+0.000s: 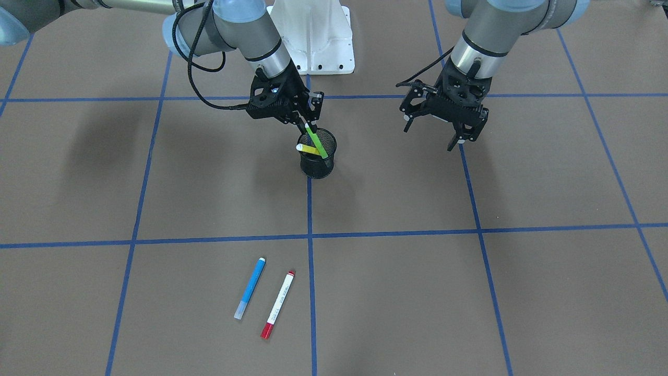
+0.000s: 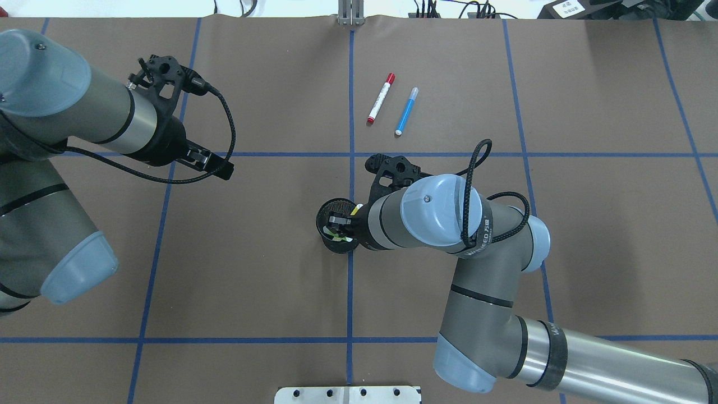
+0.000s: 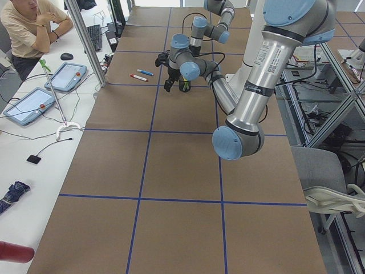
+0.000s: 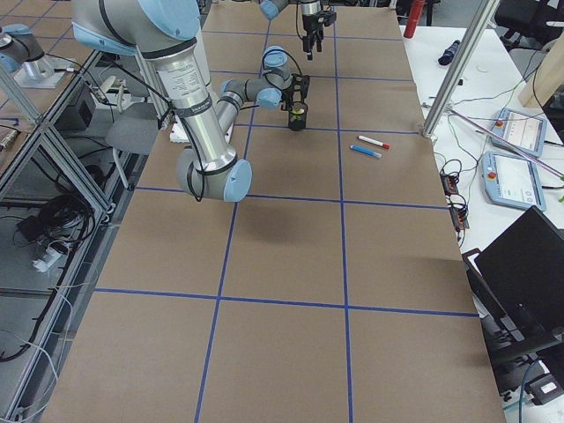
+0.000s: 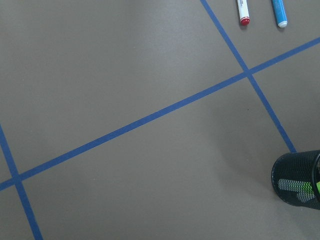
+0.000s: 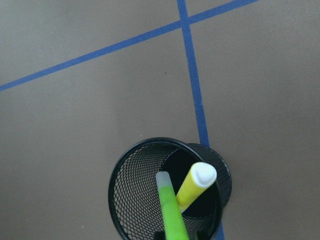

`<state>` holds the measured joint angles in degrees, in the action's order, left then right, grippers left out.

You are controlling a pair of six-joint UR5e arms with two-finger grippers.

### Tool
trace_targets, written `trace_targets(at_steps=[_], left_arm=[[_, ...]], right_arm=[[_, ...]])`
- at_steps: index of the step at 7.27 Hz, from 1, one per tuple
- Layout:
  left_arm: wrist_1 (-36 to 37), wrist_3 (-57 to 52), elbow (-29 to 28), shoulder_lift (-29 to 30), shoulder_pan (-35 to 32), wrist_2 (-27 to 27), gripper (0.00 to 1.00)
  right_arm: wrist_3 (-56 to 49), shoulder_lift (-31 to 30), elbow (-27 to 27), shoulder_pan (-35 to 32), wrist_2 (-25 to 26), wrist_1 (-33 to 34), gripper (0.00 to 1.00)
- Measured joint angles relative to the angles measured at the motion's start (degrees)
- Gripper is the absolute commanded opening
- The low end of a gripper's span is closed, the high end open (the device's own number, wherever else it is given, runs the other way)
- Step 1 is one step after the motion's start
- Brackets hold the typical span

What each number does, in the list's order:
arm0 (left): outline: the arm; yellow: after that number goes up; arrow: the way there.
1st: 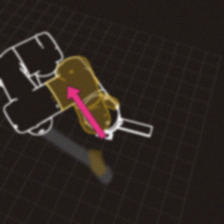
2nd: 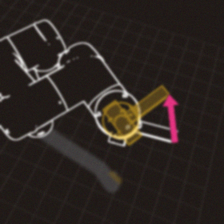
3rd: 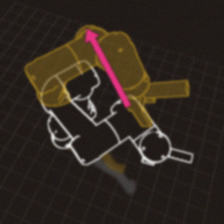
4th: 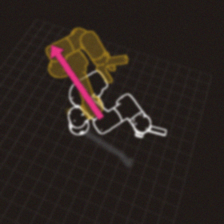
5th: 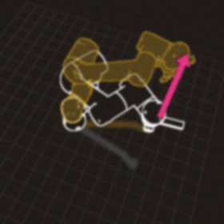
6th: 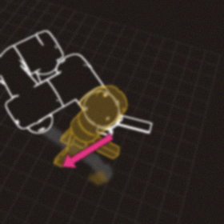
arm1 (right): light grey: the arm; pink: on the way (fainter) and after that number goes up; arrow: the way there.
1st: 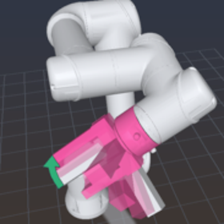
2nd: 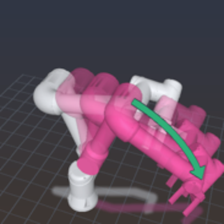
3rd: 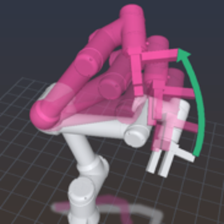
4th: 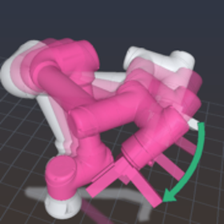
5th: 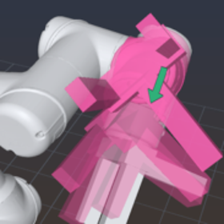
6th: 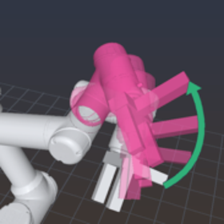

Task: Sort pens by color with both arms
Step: 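Lower the right gripper into the cup and grasp the green marker, then lift the green marker out of the cup with the right gripper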

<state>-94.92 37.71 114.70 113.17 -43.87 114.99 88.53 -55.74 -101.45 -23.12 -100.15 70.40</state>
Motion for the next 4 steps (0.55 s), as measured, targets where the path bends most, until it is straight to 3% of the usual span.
trace_targets(at_steps=[2,4], left_arm=[[0.00,0.00,0.00,0.03,0.01,0.02,0.99],[0.00,0.00,0.00,0.03,0.07,0.00,0.99]], right_arm=[[-0.02,-0.02,-0.30,-0.01,0.04,0.00,0.00],[-0.02,0.02,-1.04,-0.38,0.01,0.02,0.00]])
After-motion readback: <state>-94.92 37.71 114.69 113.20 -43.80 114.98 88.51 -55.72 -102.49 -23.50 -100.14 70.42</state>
